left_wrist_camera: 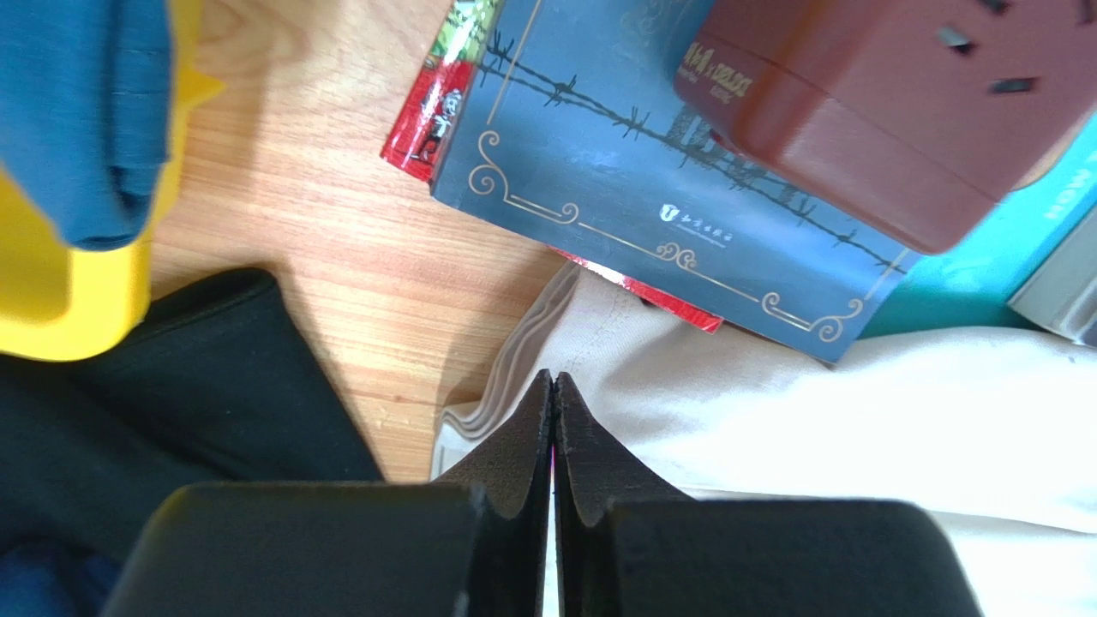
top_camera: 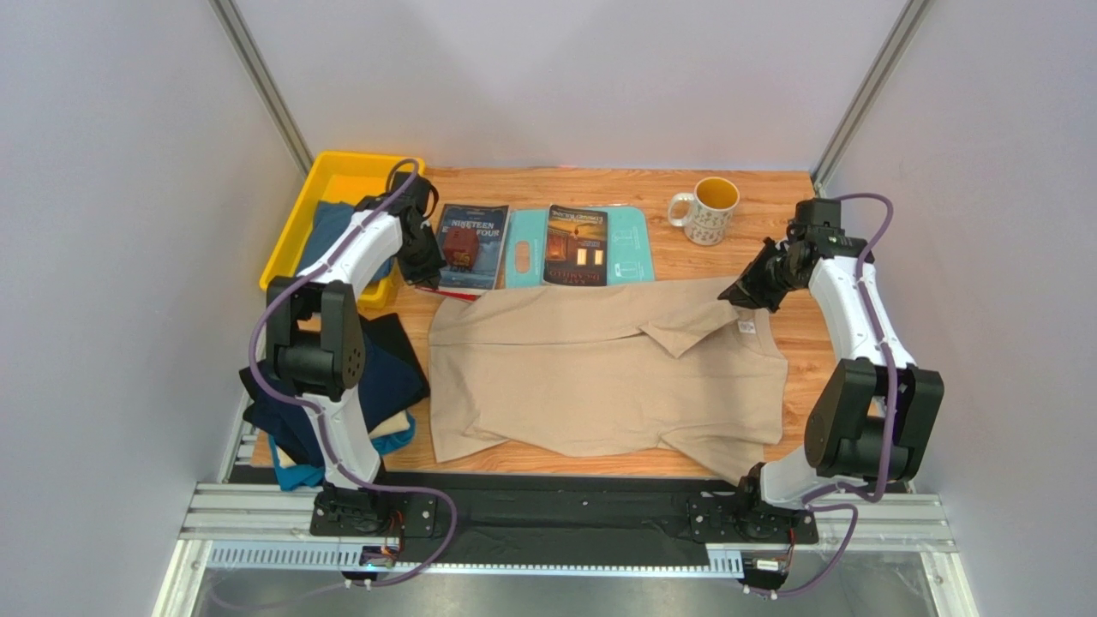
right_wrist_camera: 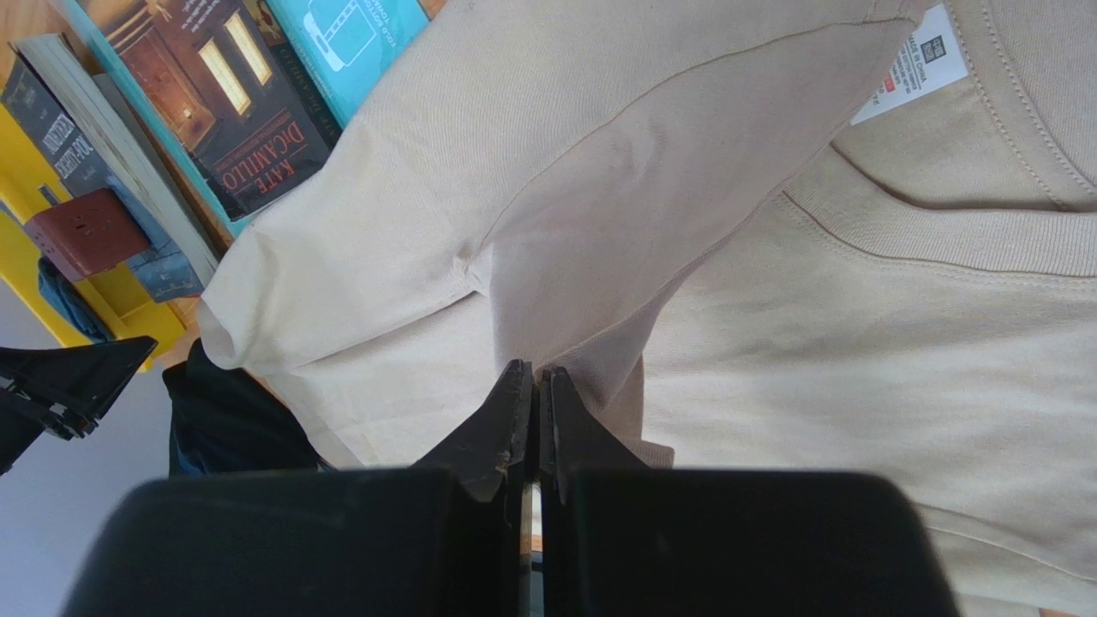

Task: Fold and stack the t-shirts
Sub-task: Fold the tshirt

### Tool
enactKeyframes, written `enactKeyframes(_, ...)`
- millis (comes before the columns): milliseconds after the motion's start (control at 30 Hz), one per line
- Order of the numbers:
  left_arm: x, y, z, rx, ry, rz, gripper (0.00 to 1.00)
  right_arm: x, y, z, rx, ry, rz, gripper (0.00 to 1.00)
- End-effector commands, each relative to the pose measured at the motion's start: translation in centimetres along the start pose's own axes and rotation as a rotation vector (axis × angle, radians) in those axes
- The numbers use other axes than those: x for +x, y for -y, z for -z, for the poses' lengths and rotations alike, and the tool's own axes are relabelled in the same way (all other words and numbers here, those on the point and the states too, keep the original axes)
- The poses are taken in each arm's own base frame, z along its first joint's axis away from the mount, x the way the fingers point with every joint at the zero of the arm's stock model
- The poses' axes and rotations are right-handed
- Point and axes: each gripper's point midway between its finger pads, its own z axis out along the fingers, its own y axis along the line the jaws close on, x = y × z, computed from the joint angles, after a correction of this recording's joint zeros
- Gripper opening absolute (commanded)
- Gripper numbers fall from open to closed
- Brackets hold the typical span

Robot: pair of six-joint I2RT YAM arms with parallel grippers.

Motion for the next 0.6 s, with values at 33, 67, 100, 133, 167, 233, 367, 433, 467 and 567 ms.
enactKeyframes(33, -1.0, 0.3, 1.1, 0.021, 0.051, -0.022, 0.00, -0.5, -1.5, 1.9, -0.049, 0.064, 0.044, 0.00)
enactKeyframes(67, -0.7, 0.3, 0.9, 0.027, 0.039, -0.025, 0.00, -0.4, -1.4, 2.0, -0.049, 0.064, 0.047, 0.00)
enactKeyframes(100, -0.3, 0.5, 0.8, 0.039, 0.025, -0.031, 0.00, -0.3, -1.3, 1.9, -0.044, 0.059, 0.044, 0.00)
enactKeyframes(133, -0.1, 0.4, 0.5, 0.036, 0.016, -0.029, 0.04, -0.2, -1.2, 2.0, -0.043, 0.061, 0.044, 0.00)
enactKeyframes(167, 0.1, 0.3, 0.3, 0.033, 0.009, -0.031, 0.12, -0.1, -1.2, 2.0, -0.044, 0.062, 0.043, 0.00)
enactKeyframes(233, 0.7, 0.0, -0.3, 0.023, -0.010, -0.036, 0.23, 0.0, -1.1, 1.9, -0.039, 0.059, 0.046, 0.00)
enactKeyframes(367, 1.6, -0.1, -1.2, 0.030, -0.048, -0.048, 0.28, 0.4, -0.7, 1.8, -0.033, 0.051, 0.043, 0.00)
enactKeyframes(433, 1.9, -0.2, -1.9, 0.025, -0.066, -0.050, 0.28, 0.7, -0.4, 1.5, -0.029, 0.041, 0.038, 0.00)
enactKeyframes(467, 2.0, -0.1, -2.0, 0.028, -0.072, -0.054, 0.28, 0.7, -0.4, 1.5, -0.030, 0.040, 0.038, 0.00)
enactKeyframes(567, 2.3, -0.2, -2.8, 0.023, -0.086, -0.061, 0.28, 0.9, -0.2, 1.2, -0.026, 0.031, 0.034, 0.00)
